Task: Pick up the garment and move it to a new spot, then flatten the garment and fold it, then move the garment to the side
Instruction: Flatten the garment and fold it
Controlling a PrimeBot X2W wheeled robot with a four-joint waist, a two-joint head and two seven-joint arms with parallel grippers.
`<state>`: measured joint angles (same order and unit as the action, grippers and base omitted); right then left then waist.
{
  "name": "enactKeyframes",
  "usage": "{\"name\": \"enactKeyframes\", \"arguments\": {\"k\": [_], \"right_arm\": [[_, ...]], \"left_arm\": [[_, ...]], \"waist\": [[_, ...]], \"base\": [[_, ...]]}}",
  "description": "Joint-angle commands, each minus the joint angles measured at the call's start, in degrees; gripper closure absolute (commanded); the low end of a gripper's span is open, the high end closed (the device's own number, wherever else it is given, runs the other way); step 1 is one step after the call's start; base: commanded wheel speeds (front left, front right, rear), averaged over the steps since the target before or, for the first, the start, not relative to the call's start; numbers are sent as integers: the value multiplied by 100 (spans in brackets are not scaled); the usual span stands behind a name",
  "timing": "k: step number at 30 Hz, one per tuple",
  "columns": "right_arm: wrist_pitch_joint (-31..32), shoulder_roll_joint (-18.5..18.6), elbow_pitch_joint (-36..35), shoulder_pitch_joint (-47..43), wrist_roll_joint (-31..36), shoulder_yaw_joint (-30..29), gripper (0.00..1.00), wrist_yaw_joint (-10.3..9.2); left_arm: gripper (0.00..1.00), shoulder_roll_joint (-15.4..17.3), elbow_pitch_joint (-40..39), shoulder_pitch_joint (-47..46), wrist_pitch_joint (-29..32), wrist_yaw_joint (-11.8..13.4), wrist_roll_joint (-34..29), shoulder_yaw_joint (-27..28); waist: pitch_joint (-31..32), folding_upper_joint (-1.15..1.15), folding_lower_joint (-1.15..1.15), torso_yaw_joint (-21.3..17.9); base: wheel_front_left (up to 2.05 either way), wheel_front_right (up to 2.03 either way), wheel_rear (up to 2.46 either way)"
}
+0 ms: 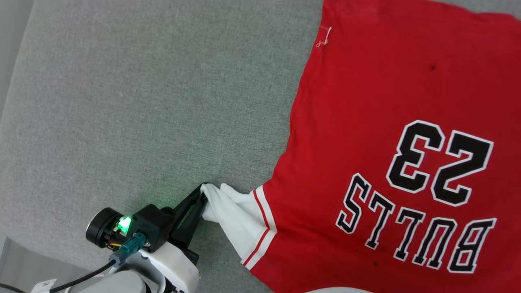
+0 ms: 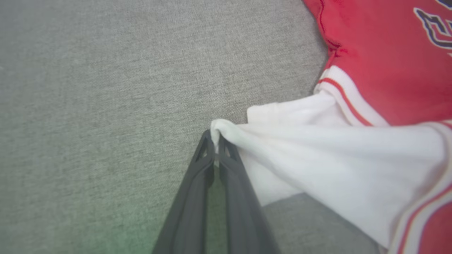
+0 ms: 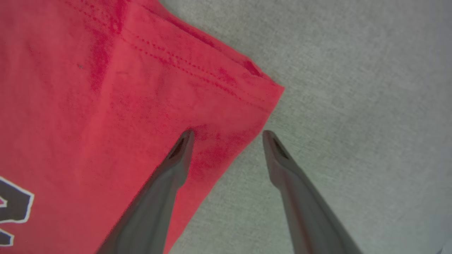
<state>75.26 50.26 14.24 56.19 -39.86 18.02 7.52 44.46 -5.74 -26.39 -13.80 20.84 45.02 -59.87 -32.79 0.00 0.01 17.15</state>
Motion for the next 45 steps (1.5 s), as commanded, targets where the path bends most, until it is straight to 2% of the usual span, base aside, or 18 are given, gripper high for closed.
{"name": "enactKeyframes", "arguments": {"k": [1, 7, 8, 9, 14, 20, 25, 30, 31, 36, 38, 45], "right_arm": [[18, -86, 37, -121, 58, -51, 0, -6], [116, -356, 10, -691, 133, 18, 0, -5], [131, -337, -36, -737, 148, 45, 71, -5], [128, -322, -68, -759, 136, 48, 100, -5], [-170, -230, -299, -585, 266, 33, 100, -5], [-739, -336, -485, -404, 151, 258, 100, -5], [-1130, -115, -753, -566, -75, 647, 100, -5], [-1502, 397, -1310, -1028, -418, 1049, 100, -5], [-1502, 397, -1310, -1028, -418, 1049, 100, -5], [-1928, 1004, -1882, -1840, -799, 1225, 100, -5], [-2168, 1317, -2015, -2533, -1001, 1179, 100, -5], [-2745, 1683, -1926, -4456, -1325, 1253, 100, -6]], "left_arm": [[100, -26, 45, -80, 31, 20, -35, 15], [100, -91, 182, -143, 75, -32, -49, -18], [100, -92, 201, -157, 72, -27, -49, -16], [100, -89, 222, -166, 69, -26, -45, -10], [100, -49, 295, -91, 49, -44, -11, -3], [100, 22, 336, 210, -17, 18, 112, 16], [100, 105, 328, 459, -62, 97, 242, 86], [100, 138, 385, 767, -88, 149, 429, 132], [100, 138, 385, 767, -88, 149, 429, 132], [100, 282, 344, 1106, -105, 253, 583, 211], [100, 346, 302, 1285, -113, 302, 649, 266], [100, 405, 286, 1583, -138, 342, 732, 459]], "waist": [[-214, 0, -1, 130], [-333, 0, -1, 110], [-331, 0, -1, 104], [-320, 0, -1, 93], [-76, 0, -1, -20], [503, 0, -1, -299], [1034, 0, -1, -566], [1532, 0, -1, -842], [1532, 0, -1, -842], [1864, 0, -1, -1139], [1993, 0, -1, -1294], [2061, 0, -1, -1597]], "base": [[0, 0, 0], [0, 0, 0], [0, 0, 0], [0, 0, 0], [0, 0, 0], [0, 0, 0], [0, 0, 0], [0, 0, 0], [0, 0, 0], [0, 0, 0], [0, 0, 0], [0, 0, 0]]}}
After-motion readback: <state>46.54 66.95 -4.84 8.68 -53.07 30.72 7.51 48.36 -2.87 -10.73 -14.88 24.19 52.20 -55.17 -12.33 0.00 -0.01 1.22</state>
